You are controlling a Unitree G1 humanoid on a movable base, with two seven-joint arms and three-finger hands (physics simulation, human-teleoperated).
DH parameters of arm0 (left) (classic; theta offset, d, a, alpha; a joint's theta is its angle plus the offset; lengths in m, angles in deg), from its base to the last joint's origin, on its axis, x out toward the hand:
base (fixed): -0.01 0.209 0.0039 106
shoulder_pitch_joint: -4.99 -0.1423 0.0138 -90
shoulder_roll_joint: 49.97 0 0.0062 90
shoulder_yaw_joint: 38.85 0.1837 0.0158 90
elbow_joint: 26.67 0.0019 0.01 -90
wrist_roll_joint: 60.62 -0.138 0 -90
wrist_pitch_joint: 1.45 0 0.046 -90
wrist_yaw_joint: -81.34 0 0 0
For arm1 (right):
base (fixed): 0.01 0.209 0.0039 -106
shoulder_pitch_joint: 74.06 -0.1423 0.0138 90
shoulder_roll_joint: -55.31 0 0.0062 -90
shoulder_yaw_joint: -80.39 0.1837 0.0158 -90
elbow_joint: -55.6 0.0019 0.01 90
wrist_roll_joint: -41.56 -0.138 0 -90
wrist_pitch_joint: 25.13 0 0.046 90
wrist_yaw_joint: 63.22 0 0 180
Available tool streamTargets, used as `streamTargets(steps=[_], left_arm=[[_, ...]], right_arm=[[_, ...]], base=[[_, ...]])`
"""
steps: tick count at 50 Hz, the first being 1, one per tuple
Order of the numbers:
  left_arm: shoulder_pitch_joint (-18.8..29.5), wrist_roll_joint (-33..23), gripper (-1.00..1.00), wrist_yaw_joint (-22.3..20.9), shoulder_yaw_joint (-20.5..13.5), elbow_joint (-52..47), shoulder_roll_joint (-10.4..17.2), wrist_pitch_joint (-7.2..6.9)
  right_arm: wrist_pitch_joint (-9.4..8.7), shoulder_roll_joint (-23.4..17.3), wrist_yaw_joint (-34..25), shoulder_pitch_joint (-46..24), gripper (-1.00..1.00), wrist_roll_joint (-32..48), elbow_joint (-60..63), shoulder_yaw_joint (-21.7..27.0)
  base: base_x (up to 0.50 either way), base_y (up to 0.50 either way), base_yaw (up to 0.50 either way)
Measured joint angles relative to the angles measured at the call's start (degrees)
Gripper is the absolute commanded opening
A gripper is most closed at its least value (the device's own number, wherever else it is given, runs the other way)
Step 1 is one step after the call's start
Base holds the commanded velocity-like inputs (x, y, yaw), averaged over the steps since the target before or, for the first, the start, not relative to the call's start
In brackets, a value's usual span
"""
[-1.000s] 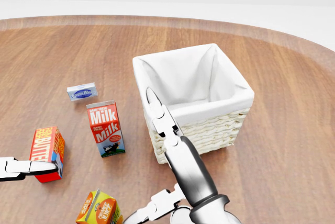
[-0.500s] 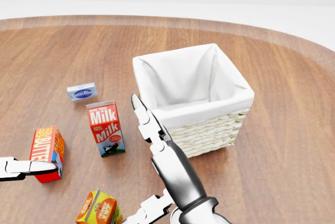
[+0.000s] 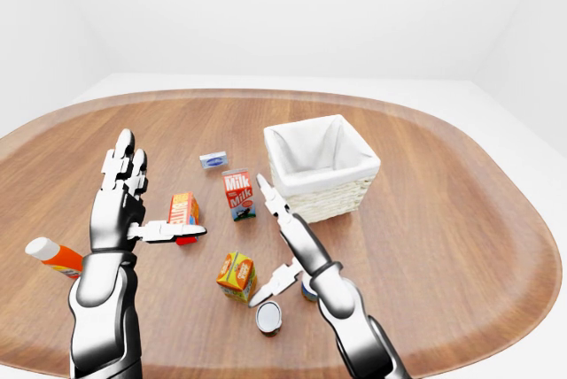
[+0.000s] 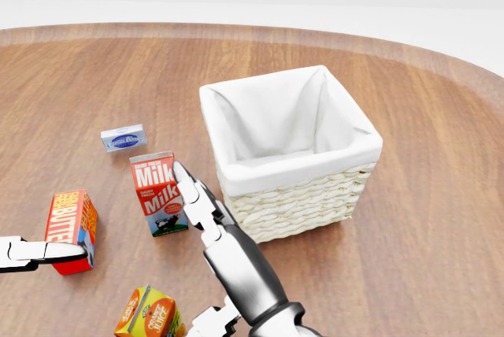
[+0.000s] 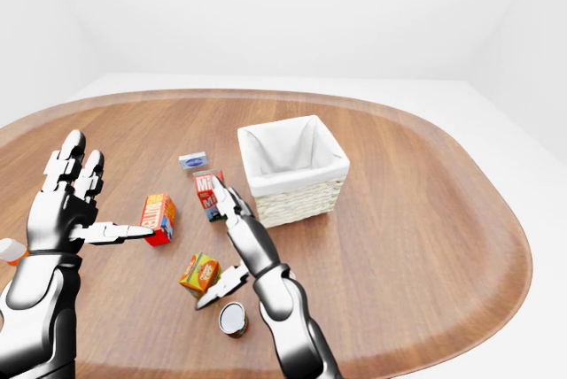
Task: Pick up the orange juice, and put it in the basket.
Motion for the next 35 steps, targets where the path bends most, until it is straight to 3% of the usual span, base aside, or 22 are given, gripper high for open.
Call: streamTargets(steps=[14,35], left_arm=[[0.0,0.0,1.0,0.0,0.0,0.0,0.0,0.0],[0.0,0.0,1.0,0.01,0.0,0.0,0.0,0.0]], right_arm=[[0.35,1.29,-0.21,-0.97,1.0,0.43,-4.87,-0.65],[3.44,3.81,-0.57,-3.88,1.0,0.98,-13.16,0.47]], base=[[0.0,0.0,0.0],[0.0,0.0,0.0]])
